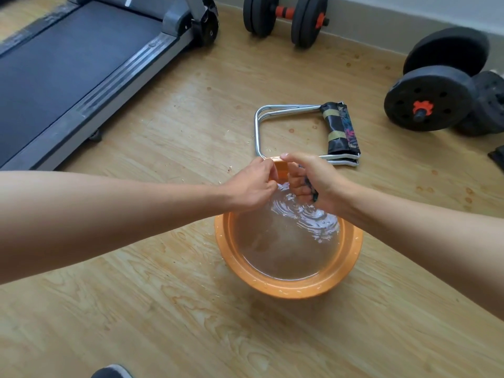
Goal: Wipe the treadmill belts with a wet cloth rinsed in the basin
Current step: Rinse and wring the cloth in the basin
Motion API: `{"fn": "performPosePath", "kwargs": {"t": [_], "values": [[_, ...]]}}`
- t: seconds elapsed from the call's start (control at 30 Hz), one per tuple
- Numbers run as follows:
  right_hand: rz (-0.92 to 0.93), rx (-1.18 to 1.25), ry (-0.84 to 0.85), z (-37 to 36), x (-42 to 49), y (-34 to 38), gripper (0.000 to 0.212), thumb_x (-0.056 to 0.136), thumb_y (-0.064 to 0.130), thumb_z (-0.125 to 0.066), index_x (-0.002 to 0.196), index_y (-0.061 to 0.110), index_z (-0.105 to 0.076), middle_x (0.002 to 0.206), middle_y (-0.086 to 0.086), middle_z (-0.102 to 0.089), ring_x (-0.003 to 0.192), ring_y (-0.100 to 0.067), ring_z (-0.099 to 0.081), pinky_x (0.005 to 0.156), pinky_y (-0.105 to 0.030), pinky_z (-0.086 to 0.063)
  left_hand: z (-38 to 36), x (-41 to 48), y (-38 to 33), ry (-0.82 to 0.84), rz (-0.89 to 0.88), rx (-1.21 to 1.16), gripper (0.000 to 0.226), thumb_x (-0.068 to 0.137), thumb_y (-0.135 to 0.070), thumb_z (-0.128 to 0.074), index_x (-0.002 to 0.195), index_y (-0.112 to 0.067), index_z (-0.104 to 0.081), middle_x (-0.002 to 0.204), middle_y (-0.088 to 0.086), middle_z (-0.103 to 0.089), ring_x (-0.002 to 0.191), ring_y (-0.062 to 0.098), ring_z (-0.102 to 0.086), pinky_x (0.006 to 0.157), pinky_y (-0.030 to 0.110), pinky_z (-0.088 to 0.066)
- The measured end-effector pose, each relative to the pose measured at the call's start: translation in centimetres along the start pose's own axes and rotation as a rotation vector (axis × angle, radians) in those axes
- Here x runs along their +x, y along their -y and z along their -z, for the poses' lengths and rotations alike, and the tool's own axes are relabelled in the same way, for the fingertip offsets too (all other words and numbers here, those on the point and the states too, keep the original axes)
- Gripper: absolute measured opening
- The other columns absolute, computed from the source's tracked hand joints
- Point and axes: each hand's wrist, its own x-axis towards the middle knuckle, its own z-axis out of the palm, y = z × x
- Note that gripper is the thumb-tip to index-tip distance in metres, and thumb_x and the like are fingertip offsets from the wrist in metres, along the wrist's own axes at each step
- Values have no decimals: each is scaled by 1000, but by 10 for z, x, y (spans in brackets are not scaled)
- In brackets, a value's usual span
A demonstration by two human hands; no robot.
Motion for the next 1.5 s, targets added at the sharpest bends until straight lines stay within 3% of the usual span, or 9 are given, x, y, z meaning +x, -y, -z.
{"fn": "performPosePath", "kwargs": {"t": [0.17, 0.33, 0.47, 0.6, 0.83, 1.1, 1.33, 1.4, 1.5], "values": [[-83, 124, -68, 4, 7, -15, 46, 92, 42, -58, 57, 26, -33, 61, 3, -28, 52, -13, -21, 47, -27, -17, -11, 12, 13, -1, 48, -13, 15, 98, -13, -49, 111, -15, -58, 116, 6, -50, 103, 21, -52, 85, 28, -36], [-31, 107, -171, 8, 13, -23, 33, 95, 38, -64, 73, 23, -43, 64, 2, -38, 48, -11, -29, 42, -23, -12, -24, 22, 10, -94, 82, -165, 18, 94, -9, -50, 104, -21, -59, 111, 2, -55, 102, 18, -57, 88, 27, -41], [-70, 72, -266, -1, 7, -29, 54, 100, 53, -55, 55, 26, -39, 54, 5, -34, 45, -12, -23, 43, -24, -14, -31, 9, -10, -229, 153, -338, 22, 89, -5, -49, 102, -20, -58, 106, -3, -62, 98, 12, -56, 87, 27, -44], [-129, 42, -344, -24, -7, -30, 48, 106, 47, -46, 64, 23, -45, 50, 3, -37, 41, -13, -28, 43, -21, -20, -38, -20, -23, -229, 264, -403, 19, 93, -7, -52, 108, -19, -56, 112, -2, -62, 103, 14, -57, 93, 30, -45], [-217, 78, -447, -43, -42, 10, 42, 106, 41, -47, 70, 20, -46, 50, 2, -40, 37, -13, -30, 42, -19, -21, -19, -66, -45, -170, 446, -407, 24, 94, -6, -51, 116, -15, -52, 119, 4, -56, 111, 24, -56, 100, 40, -46], [-333, -16, -418, -84, -139, 118, 44, 105, 47, -47, 68, 24, -45, 50, 5, -39, 37, -12, -29, 40, -19, -21, 84, -132, -113, -131, 558, -444, 28, 92, -3, -51, 119, -11, -51, 121, 9, -51, 115, 31, -54, 101, 43, -42], [-272, 113, -479, -136, -278, 261, 46, 105, 46, -51, 66, 24, -40, 54, 5, -33, 41, -10, -24, 43, -19, -16, 247, -221, -228, 8, 628, -430, 29, 99, -9, -47, 128, -13, -46, 130, 9, -47, 114, 35, -56, 97, 47, -47], [-238, 104, -437, -144, -318, 309, 46, 103, 48, -56, 67, 23, -42, 55, 4, -37, 44, -10, -29, 42, -23, -21, 296, -242, -261, -4, 608, -430, 33, 103, -14, -45, 136, -15, -45, 136, 7, -47, 119, 32, -55, 99, 45, -47], [-171, -18, -374, -156, -376, 380, 40, 99, 50, -59, 71, 20, -55, 65, -1, -57, 56, -14, -50, 52, -29, -39, 357, -271, -303, -7, 534, -421, 49, 107, -21, -45, 155, -14, -37, 158, 6, -40, 143, 26, -44, 117, 41, -38]]}}
